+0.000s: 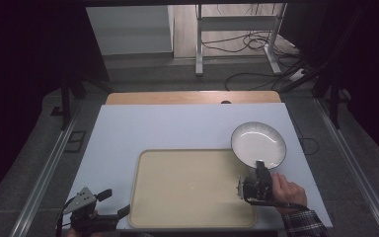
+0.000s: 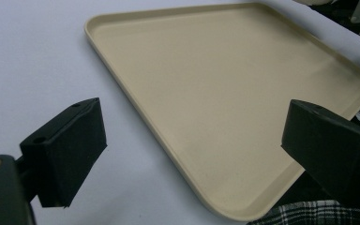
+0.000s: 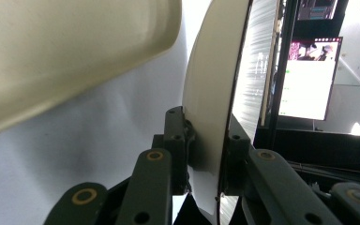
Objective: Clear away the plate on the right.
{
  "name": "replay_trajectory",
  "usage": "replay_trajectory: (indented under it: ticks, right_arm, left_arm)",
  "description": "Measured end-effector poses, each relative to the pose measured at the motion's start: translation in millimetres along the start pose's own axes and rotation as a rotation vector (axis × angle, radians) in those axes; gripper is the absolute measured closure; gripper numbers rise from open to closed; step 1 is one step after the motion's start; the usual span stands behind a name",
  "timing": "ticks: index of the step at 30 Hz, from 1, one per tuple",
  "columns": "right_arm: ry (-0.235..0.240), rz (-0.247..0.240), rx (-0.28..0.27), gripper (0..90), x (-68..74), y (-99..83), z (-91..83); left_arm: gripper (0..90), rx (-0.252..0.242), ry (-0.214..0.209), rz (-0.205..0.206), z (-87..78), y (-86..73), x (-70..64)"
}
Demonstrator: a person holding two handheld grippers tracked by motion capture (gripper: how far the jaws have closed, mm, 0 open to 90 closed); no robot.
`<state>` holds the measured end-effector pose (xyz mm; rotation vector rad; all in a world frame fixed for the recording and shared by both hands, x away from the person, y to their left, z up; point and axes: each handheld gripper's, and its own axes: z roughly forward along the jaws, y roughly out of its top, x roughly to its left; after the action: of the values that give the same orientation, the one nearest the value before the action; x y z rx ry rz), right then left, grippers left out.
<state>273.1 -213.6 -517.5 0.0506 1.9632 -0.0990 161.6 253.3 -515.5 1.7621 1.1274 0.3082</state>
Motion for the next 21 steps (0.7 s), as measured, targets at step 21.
replay_trajectory:
  ticks: [21]
  right_arm:
    - [0.035,-0.012,-0.12,76.6,7.2,11.2,-36.1]
  left_arm:
    - [6.4,0.0,0.001,-0.003,0.3,0.2,-0.1]
